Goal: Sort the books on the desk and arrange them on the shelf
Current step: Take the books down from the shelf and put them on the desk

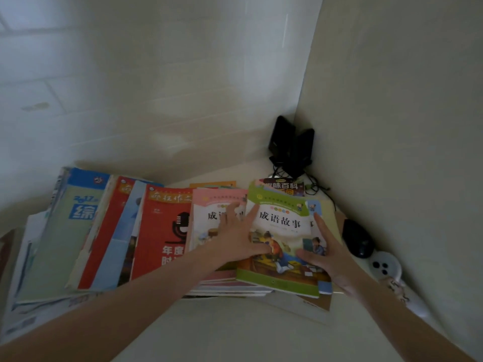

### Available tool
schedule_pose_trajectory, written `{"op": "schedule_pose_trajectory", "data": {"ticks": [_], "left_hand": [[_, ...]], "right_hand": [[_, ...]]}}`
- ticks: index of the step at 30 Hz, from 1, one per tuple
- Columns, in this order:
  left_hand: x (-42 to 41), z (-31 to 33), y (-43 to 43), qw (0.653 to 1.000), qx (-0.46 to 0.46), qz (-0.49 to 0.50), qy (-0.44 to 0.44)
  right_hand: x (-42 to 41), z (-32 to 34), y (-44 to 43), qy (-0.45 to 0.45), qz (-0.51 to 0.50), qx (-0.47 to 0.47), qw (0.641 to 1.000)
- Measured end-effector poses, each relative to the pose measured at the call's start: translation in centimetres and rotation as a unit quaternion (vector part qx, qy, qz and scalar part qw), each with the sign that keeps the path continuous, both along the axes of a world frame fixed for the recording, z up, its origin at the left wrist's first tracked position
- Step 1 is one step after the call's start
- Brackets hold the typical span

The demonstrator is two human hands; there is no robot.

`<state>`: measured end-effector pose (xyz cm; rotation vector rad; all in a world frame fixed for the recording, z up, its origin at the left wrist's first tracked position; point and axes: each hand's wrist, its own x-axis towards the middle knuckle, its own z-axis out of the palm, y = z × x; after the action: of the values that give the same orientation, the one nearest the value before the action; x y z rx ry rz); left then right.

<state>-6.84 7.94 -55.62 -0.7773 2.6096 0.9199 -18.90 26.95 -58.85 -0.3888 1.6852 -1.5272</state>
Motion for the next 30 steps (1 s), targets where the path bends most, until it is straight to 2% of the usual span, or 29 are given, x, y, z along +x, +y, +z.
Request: {"op": "schedule_pose_trajectory", "data": {"ticks": [5, 13, 19, 25, 28, 30], "left_hand": [[-0.2, 0.1, 0.7, 0.999, -0.033, -0.017, 0.022], [1.2, 2.3, 0.8, 0.998, -0.026, -0.001, 0.055], [2.9, 6.4, -0.6, 0.992, 0.024, -0.017, 0.12], [5.7, 15.5, -2.7, 0.982, 0.027, -0.032, 0.182], [7.6, 21.3, -3.4, 0.968, 0.018, -0.037, 0.247], [9.1, 25.2, -3.9, 0.951, -0.004, -0.04, 0.306]], "right_hand": [[-0.8, -1.9, 0.7, 0.054, 0.033, 0.063, 0.996], [0.2, -1.1, 0.6, 0.236, 0.036, 0.151, 0.959], [2.4, 4.9, -0.2, 0.148, 0.029, 0.0, 0.989], [5.1, 16.0, -1.4, 0.223, 0.04, -0.052, 0.973], [7.0, 22.4, -2.5, 0.257, 0.056, -0.095, 0.96], [8.4, 26.3, -3.4, 0.31, 0.063, -0.118, 0.941]]}}
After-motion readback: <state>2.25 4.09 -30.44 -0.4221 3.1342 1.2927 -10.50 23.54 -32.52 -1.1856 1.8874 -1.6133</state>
